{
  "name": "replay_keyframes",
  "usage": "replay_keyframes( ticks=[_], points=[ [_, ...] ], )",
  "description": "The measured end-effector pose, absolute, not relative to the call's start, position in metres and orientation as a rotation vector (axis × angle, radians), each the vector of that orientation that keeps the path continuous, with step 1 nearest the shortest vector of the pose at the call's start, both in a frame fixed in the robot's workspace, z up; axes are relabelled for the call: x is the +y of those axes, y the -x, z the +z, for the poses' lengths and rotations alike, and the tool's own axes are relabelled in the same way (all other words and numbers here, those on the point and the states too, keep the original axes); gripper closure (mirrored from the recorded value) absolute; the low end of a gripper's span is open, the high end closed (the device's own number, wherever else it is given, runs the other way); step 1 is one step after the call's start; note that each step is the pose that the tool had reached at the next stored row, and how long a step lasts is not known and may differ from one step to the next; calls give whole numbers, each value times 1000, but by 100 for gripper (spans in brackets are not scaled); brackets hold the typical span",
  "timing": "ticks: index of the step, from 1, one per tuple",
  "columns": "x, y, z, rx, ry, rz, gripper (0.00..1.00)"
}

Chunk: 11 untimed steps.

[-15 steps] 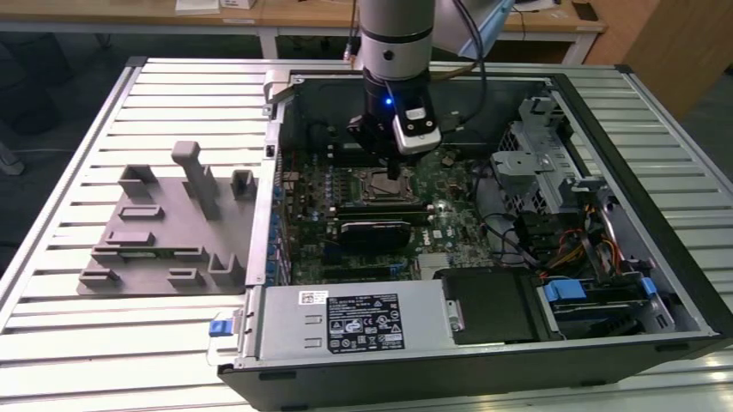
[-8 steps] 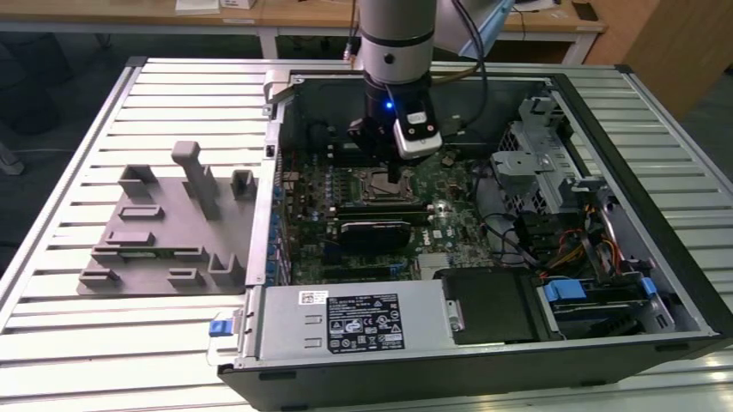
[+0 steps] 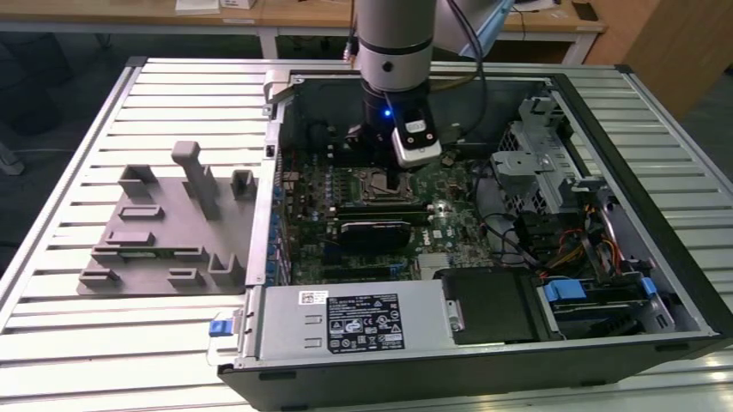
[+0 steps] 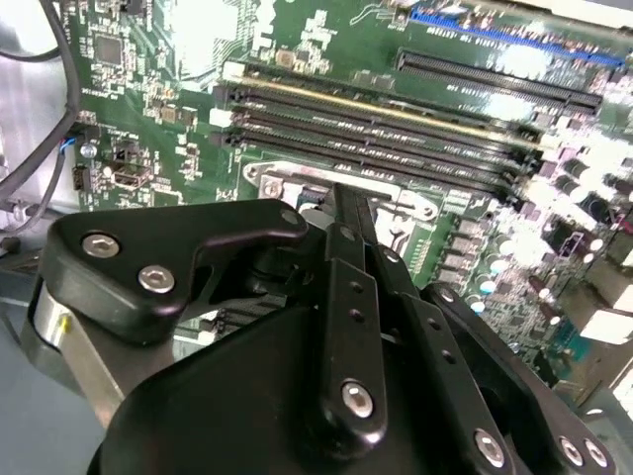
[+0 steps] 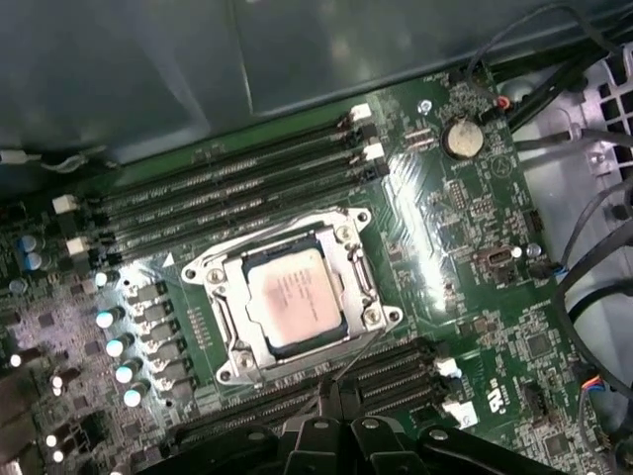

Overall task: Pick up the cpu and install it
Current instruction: 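Install the second cpu locking lever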

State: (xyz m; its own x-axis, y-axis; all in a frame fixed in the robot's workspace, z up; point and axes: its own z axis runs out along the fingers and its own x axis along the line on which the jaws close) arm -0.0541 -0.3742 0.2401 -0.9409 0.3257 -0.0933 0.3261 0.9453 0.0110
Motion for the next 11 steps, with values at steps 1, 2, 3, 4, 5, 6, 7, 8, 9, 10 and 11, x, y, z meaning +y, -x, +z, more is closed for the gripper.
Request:
replay_keyframes(
  ticks=[1, 2, 3, 4, 5, 6, 7, 8, 9, 10, 11],
  points=[
    [-375, 55, 240, 3007, -500, -4, 89],
    [-375, 55, 239, 3008, -493, 1, 89],
    [-375, 56, 238, 3010, -485, 7, 89],
    [-375, 56, 237, 3013, -474, 14, 89],
    [-376, 57, 236, 3015, -462, 21, 89],
    [-376, 58, 235, 3017, -451, 26, 89],
    [-376, 59, 234, 3019, -441, 30, 89],
    [-376, 59, 233, 3021, -431, 34, 89],
    [-376, 60, 232, 3022, -423, 36, 89],
    [-376, 61, 231, 3023, -417, 39, 89],
    [-376, 62, 230, 3024, -413, 41, 89]
  ],
)
